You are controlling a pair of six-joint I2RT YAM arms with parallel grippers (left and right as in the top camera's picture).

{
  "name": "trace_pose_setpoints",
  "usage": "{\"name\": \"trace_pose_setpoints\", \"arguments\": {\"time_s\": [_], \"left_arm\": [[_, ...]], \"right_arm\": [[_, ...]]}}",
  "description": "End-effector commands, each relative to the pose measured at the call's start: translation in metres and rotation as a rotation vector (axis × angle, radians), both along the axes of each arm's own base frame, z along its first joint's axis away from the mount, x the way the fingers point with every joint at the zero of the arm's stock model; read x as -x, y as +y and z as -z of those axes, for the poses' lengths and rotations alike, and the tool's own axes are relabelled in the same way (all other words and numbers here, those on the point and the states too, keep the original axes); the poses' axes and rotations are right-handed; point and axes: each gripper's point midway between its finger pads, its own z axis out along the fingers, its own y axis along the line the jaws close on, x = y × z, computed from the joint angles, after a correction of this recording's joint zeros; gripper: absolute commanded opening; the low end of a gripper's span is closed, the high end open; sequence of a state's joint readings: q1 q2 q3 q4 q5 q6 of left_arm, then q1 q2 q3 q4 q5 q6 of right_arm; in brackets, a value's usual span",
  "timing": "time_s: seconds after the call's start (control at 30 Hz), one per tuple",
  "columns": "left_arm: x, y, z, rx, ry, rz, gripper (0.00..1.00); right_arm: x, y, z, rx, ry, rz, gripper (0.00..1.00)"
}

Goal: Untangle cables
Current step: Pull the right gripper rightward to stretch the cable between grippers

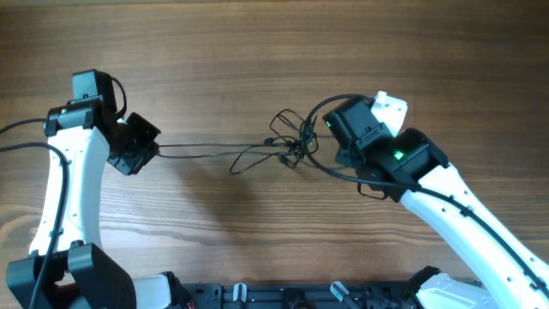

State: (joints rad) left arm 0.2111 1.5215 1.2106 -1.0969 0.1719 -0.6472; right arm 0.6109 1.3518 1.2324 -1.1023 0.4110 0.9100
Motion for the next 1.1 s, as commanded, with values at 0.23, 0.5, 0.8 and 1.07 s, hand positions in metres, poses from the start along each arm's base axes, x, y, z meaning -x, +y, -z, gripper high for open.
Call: {"name": "trace_pose_setpoints", "arguments": {"time_s": [0.23, 0.5, 0.8, 1.07], "left_arm": [[0.008, 0.026, 0.004, -0.118, 0.047, -0.061, 0.04], [0.015, 0.045, 0.005, -0.115, 0.061, -0.155, 0.04], [0.016, 0.05, 0.005, -0.112, 0.063, -0.188, 0.04], [0.013, 0.041, 0.004, -0.06, 0.05, -0.179, 0.05]], "right_arm": [[-0.022, -0.059, -0.039, 0.051, -0.253, 0.348, 0.04], [-0.011, -0.125, -0.032, 0.127, -0.179, 0.54, 0.04], [-0.015, -0.122, -0.023, 0.012, -0.14, 0.564, 0.09], [-0.026, -0.088, -0.013, -0.184, -0.098, 0.519, 0.05]]}}
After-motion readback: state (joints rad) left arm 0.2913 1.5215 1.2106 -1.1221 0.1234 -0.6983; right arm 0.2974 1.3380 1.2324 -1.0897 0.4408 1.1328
